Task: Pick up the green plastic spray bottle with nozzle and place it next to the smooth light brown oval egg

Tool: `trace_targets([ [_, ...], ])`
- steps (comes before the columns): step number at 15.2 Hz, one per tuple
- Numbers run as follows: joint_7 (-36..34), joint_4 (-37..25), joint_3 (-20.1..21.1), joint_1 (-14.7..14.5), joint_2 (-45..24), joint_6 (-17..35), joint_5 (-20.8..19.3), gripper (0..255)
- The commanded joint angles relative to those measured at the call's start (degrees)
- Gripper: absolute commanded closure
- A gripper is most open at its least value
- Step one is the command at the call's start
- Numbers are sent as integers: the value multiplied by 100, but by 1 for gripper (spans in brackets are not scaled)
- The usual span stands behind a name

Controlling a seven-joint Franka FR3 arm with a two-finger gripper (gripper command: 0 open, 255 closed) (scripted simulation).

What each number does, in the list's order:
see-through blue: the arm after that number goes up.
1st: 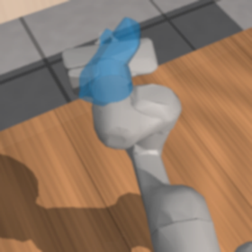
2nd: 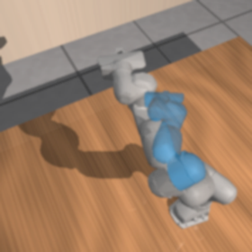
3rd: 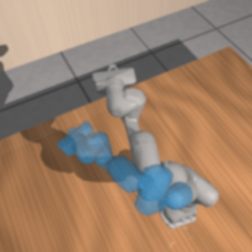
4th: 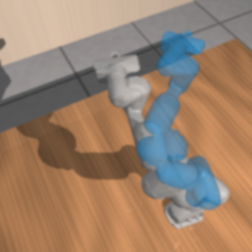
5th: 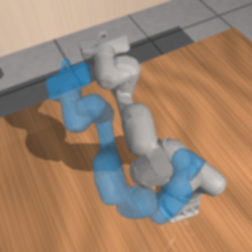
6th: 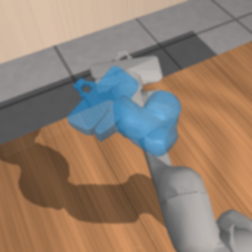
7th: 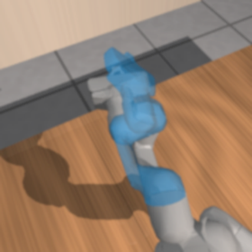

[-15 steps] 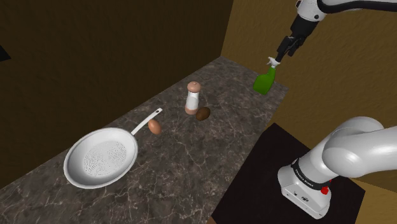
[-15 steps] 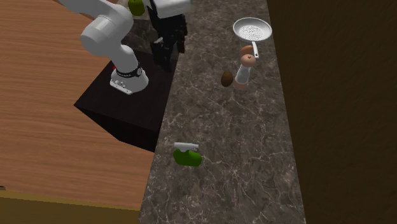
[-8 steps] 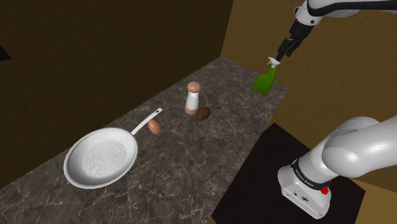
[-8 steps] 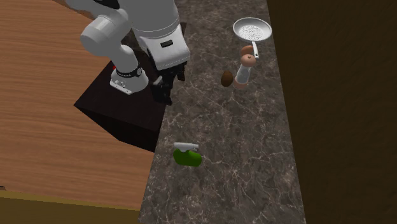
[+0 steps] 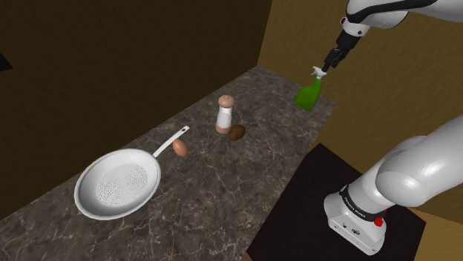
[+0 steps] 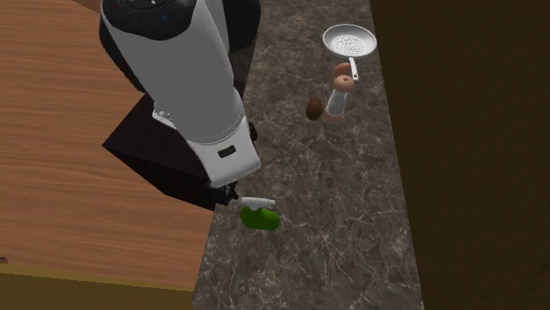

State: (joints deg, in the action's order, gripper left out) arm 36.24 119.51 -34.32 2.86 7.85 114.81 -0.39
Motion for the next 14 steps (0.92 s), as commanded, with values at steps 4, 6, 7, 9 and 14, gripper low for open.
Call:
trace_targets([
  [4,743,-544,-283,95,-902,108,681,0],
  [6,776,-445,-277,99,-961,251,728,0],
  [7,794,-397,-275,100,-992,323,754,0],
  [9,832,-306,-271,101,-1059,464,810,0],
  [14,865,-238,-266,103,-1116,575,858,0],
])
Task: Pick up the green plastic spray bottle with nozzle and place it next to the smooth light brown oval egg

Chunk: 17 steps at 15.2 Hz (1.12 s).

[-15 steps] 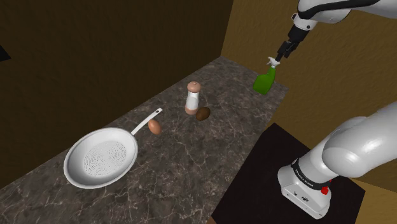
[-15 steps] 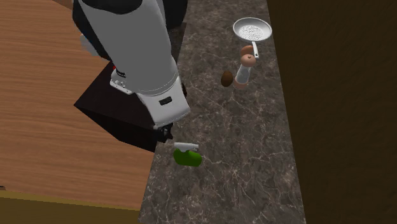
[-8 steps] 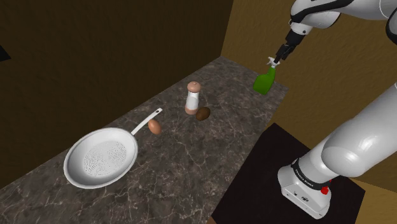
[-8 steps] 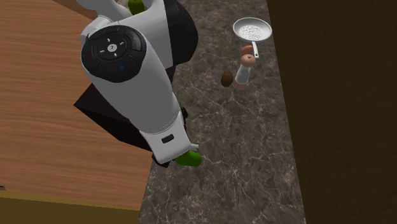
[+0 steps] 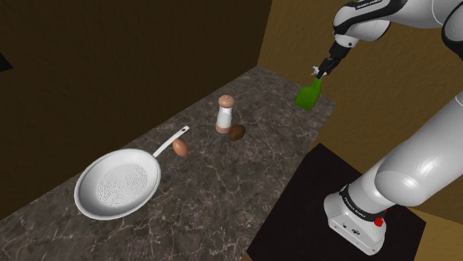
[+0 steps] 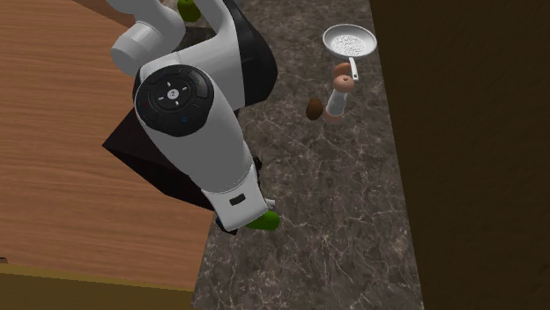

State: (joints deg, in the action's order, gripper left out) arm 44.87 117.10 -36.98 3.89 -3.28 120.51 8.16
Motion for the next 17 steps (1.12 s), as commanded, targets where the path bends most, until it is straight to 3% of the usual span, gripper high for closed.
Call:
trace_targets([
  [1,3,2,0,1,-3,6,3,0],
  [4,2,2,0,0,-2,5,2,0],
  [5,2,2,0,0,-2,5,2,255],
  [14,3,2,0,1,-3,6,3,255],
  [17,-70,-137,-2,-10,97,-207,-82,255],
])
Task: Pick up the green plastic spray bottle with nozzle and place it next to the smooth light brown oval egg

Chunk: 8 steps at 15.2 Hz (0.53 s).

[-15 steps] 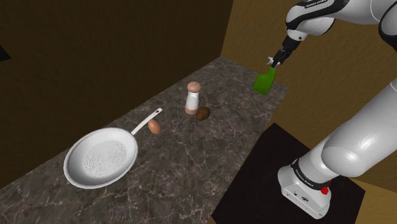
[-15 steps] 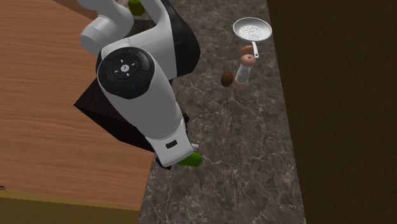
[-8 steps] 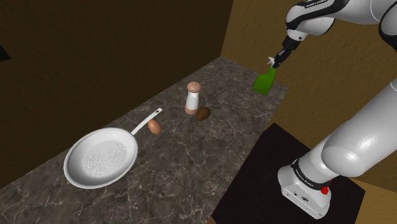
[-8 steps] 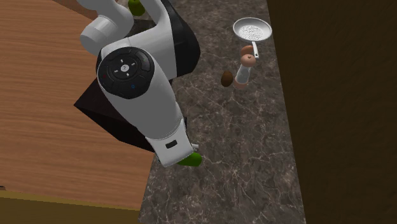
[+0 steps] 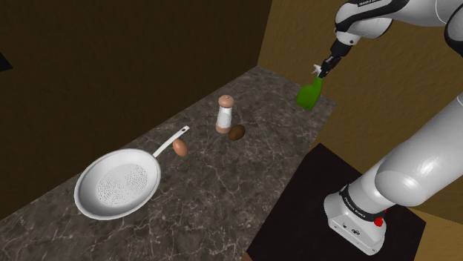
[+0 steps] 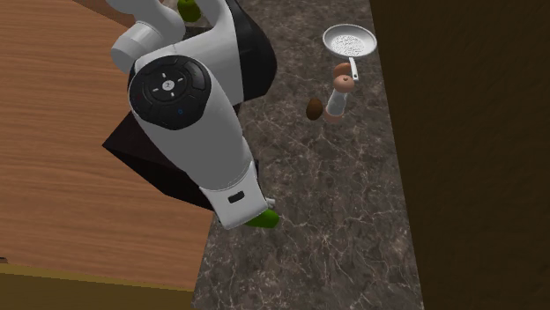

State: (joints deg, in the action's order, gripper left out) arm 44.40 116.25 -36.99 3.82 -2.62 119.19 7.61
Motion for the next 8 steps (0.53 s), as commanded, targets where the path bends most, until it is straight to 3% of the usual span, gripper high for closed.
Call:
trace_targets([
  [1,-45,-101,-1,-6,62,-147,-53,255],
  [8,-177,-481,6,-22,234,-654,-194,255],
])
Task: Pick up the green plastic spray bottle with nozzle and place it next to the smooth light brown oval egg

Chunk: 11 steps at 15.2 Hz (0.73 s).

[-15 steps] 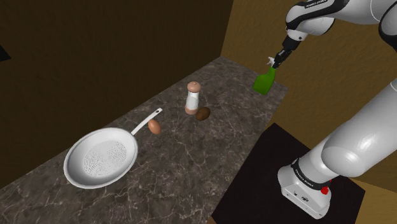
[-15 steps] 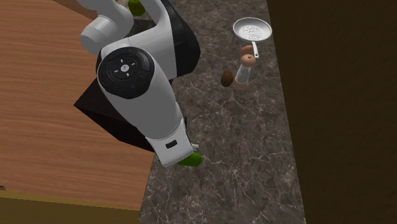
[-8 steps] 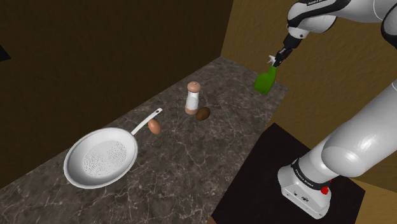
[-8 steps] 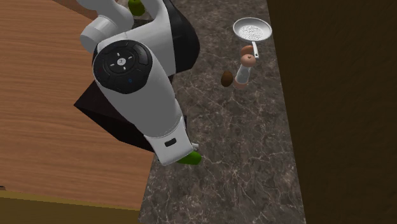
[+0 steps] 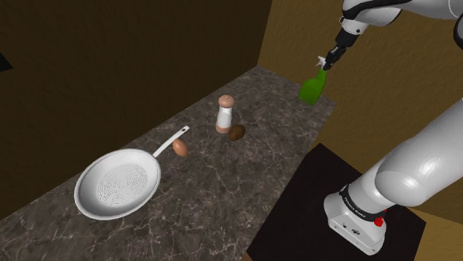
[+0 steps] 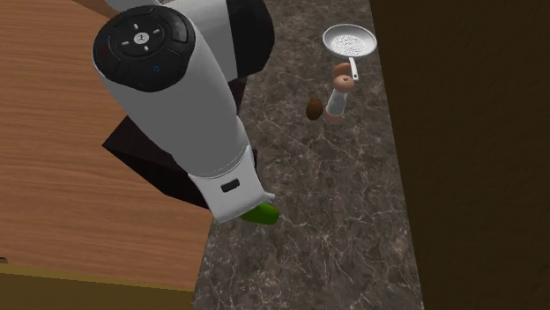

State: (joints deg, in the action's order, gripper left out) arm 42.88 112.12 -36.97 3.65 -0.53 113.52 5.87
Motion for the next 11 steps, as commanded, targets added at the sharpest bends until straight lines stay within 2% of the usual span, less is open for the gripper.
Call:
trace_targets([
  [1,-41,-127,6,-7,43,-160,-36,255],
  [11,-150,-799,16,-16,146,-908,-124,255],
])
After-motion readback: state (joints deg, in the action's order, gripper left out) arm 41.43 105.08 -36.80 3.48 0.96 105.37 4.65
